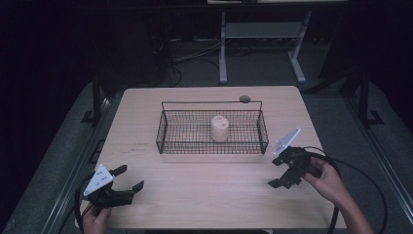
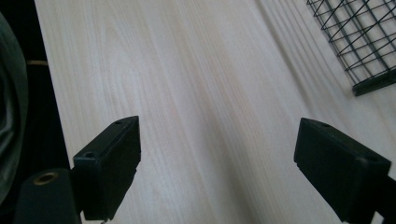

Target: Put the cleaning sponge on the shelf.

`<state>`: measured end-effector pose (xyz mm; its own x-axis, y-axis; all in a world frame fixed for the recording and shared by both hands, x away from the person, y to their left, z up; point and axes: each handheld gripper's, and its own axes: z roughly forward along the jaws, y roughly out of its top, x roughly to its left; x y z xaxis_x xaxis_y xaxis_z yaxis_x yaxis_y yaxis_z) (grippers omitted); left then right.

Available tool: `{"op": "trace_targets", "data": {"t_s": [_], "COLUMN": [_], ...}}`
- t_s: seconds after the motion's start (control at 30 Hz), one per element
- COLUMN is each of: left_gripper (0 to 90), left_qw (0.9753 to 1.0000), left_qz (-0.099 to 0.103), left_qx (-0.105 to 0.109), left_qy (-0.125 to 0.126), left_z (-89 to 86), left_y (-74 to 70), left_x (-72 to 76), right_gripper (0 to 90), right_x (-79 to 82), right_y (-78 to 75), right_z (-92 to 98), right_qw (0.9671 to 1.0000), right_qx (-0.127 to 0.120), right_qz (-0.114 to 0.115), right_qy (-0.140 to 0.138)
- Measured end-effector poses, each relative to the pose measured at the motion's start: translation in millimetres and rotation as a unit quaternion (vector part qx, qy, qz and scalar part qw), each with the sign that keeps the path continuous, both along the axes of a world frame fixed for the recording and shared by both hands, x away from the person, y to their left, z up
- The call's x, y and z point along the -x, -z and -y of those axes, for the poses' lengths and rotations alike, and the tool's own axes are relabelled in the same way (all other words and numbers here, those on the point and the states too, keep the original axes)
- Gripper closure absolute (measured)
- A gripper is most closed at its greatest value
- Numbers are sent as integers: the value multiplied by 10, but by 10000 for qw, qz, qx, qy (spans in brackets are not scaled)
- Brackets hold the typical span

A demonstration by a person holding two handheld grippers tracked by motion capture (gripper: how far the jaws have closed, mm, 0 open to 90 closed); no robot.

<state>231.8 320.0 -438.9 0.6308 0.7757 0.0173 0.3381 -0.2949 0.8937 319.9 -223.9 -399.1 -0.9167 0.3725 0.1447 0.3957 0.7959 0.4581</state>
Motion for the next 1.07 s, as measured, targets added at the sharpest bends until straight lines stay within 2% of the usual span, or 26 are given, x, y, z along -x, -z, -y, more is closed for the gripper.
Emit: {"op": "trace_targets", "data": {"t_s": [0.23,0.67,1.07], "left_gripper": [139,139,140], "left_qw": [10000,10000,10000], "left_qz": [6,-13,-19], "left_qx": [-19,-29,-31], "left_qy": [11,10,1], "left_z": [11,6,-10], "left_y": [1,7,8], "left_x": [0,1,-2], "right_gripper": [144,144,144], "right_x": [62,246,404], "right_y": [30,203,306], "right_z": [99,309,343], "right_qw": [9999,9994,9992], "right_qx": [-14,-49,34], "right_qz": [9,-7,25], "right_qy": [105,332,405]}}
